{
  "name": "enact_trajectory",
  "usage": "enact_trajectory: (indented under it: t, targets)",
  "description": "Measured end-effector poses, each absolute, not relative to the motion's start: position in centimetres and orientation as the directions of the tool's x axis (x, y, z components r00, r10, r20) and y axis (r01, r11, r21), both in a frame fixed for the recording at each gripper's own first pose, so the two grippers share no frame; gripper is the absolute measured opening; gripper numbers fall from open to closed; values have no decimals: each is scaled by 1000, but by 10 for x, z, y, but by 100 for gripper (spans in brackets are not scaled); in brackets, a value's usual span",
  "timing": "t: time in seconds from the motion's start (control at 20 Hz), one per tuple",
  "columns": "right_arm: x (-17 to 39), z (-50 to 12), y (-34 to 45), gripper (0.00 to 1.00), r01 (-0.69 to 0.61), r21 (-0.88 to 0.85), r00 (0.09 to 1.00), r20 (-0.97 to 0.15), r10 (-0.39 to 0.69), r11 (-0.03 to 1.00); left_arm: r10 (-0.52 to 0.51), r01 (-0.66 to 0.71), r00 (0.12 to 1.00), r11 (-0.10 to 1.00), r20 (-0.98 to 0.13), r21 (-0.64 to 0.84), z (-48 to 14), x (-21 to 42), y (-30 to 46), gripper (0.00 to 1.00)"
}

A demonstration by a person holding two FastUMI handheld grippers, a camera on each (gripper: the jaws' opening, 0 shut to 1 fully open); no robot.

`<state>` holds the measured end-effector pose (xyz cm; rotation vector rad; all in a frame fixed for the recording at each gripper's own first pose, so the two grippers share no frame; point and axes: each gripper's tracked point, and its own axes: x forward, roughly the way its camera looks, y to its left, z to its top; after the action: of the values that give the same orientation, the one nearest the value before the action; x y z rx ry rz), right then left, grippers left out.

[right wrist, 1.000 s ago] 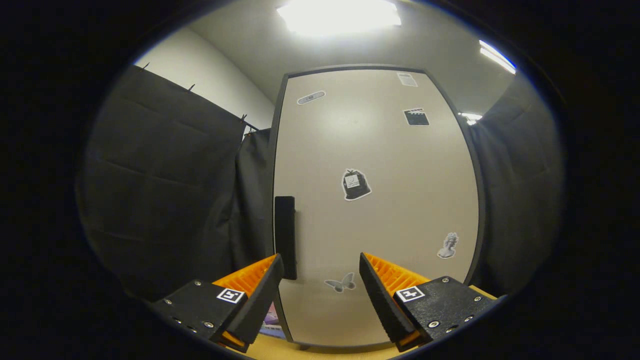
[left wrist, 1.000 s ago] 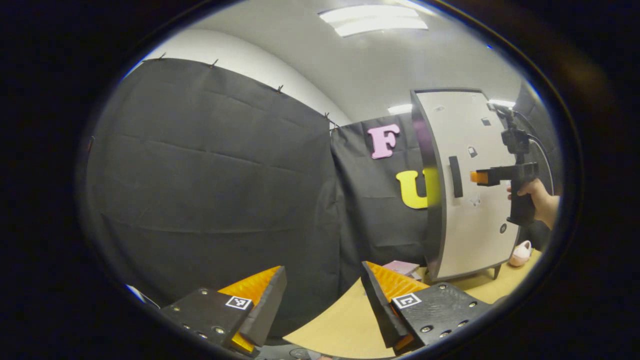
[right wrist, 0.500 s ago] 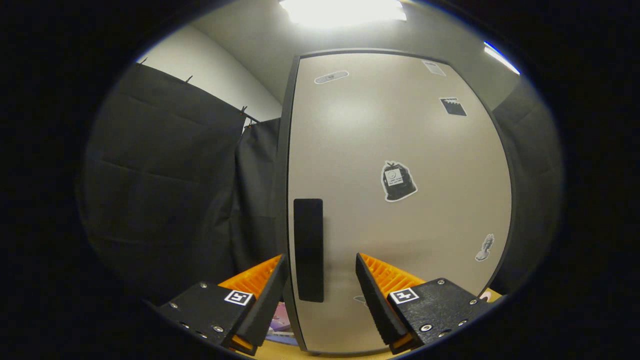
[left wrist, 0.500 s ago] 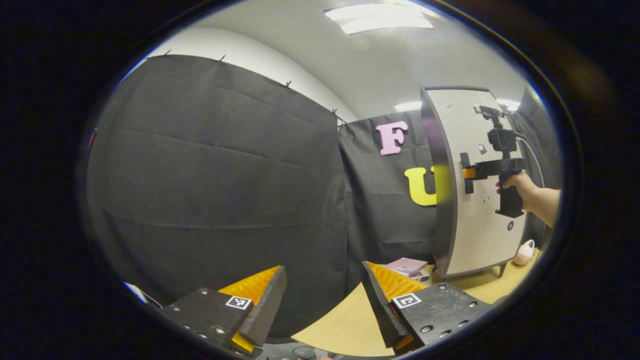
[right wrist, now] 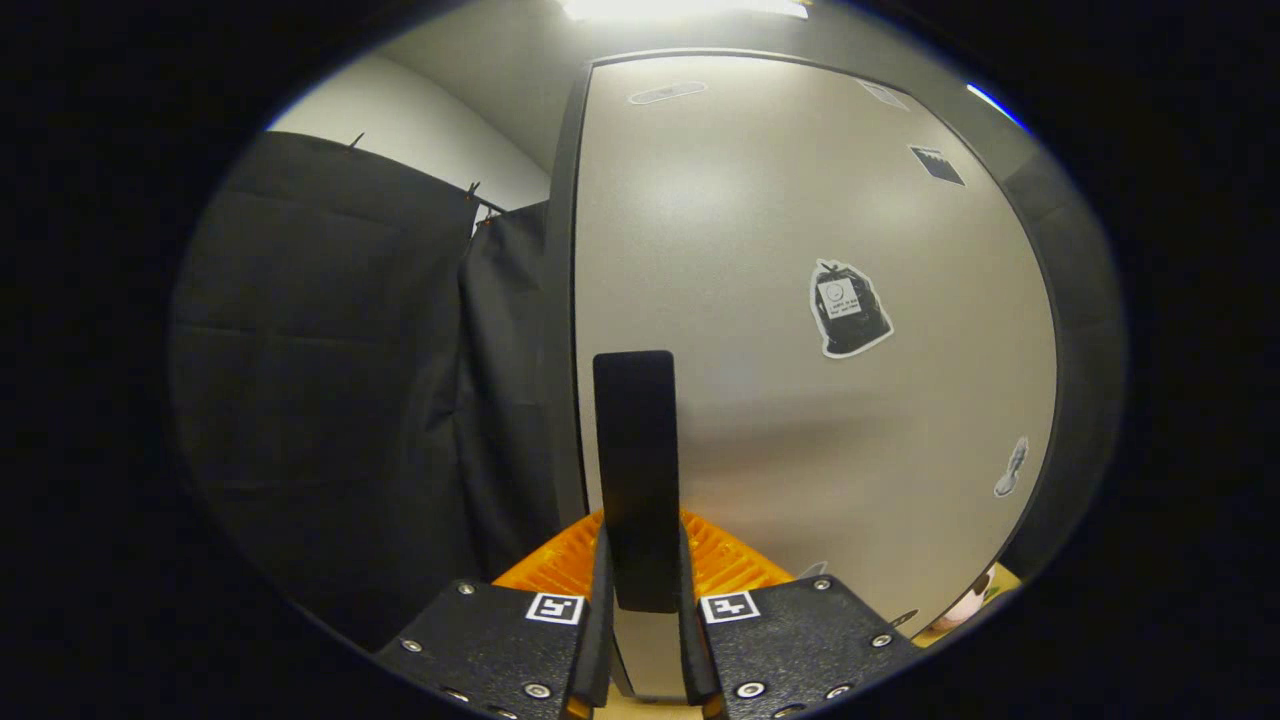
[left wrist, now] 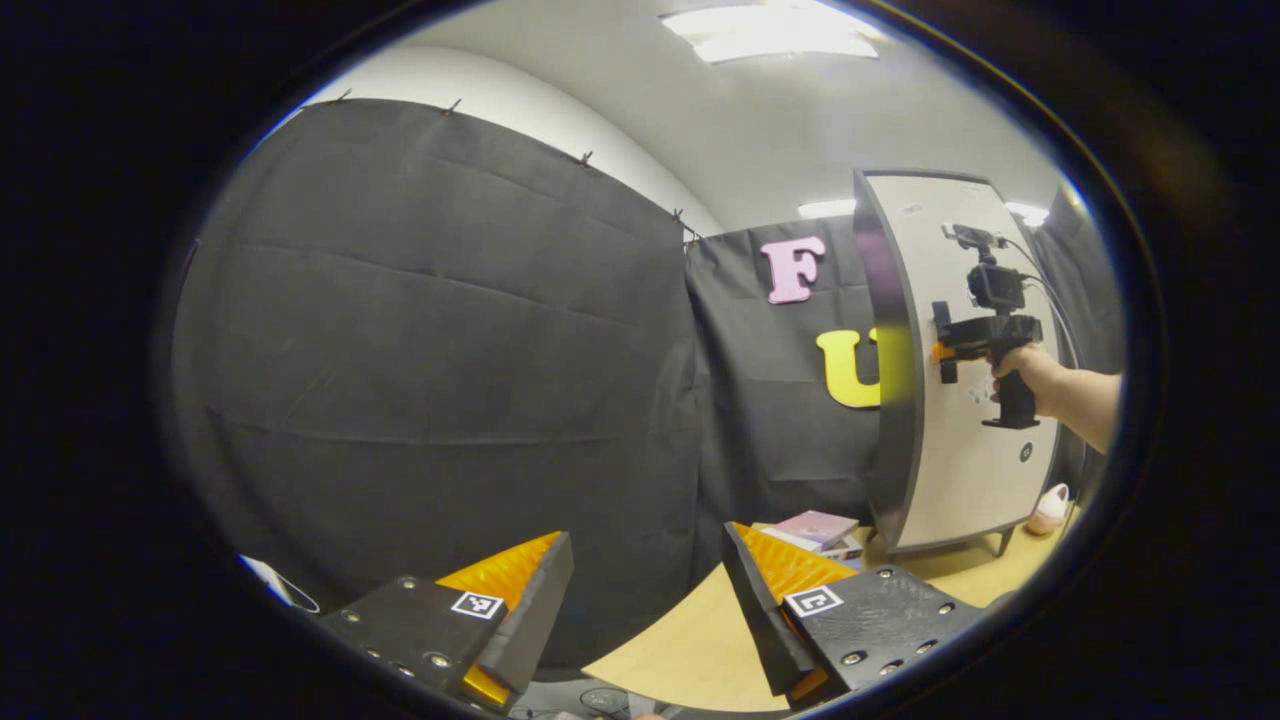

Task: Open the cabinet door with the right hand, grasp the bottle in the cabinet with the left hand and place it on the coaster, then close the cabinet door with the right hand.

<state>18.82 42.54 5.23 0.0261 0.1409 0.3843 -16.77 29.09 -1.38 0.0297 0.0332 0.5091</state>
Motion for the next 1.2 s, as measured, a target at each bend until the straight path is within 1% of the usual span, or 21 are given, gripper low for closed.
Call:
enact_trajectory:
  t: [0.05, 0.1, 0.2, 0.25, 0.3, 0.4, 0.45, 0.65, 0.7, 0.75, 1.2]
  targets:
    - [186, 52, 426, 25, -378, 61, 913, -144, 383, 924, 483, -482, 875, 875, -24, 34, -13, -166, 290, 89]
    - [184, 51, 426, 18, -387, 65, 905, -162, 393, 920, 478, -478, 878, 878, -22, 31, -11, -164, 289, 89]
    - [182, 52, 425, 15, -403, 66, 898, -165, 408, 913, 466, -466, 885, 885, -18, 25, -8, -159, 284, 89]
    - [180, 53, 424, 15, -413, 65, 894, -162, 418, 909, 458, -458, 889, 889, -17, 26, -7, -156, 280, 86]
    - [177, 53, 424, 16, -423, 71, 889, -162, 429, 904, 449, -448, 893, 893, -17, 28, -7, -153, 276, 89]
    - [169, 56, 423, 16, -446, 84, 877, -161, 453, 891, 426, -425, 904, 904, -19, 30, -5, -146, 265, 89]
    - [164, 58, 422, 16, -458, 85, 871, -157, 465, 885, 416, -415, 909, 909, -18, 29, -4, -142, 260, 86]
    - [150, 63, 420, 16, -507, 101, 843, -151, 517, 856, 372, -372, 928, 928, -19, 17, -2, -125, 236, 86]
    - [146, 64, 419, 15, -519, 104, 835, -150, 529, 849, 361, -360, 932, 933, -19, 15, -3, -121, 229, 89]
    - [148, 64, 419, 15, -530, 105, 828, -151, 540, 841, 352, -352, 936, 936, -19, 15, -2, -119, 224, 86]
    - [146, 67, 417, 16, -637, 132, 743, -160, 650, 760, 298, -298, 955, 954, 1, 18, 10, -90, 180, 86]
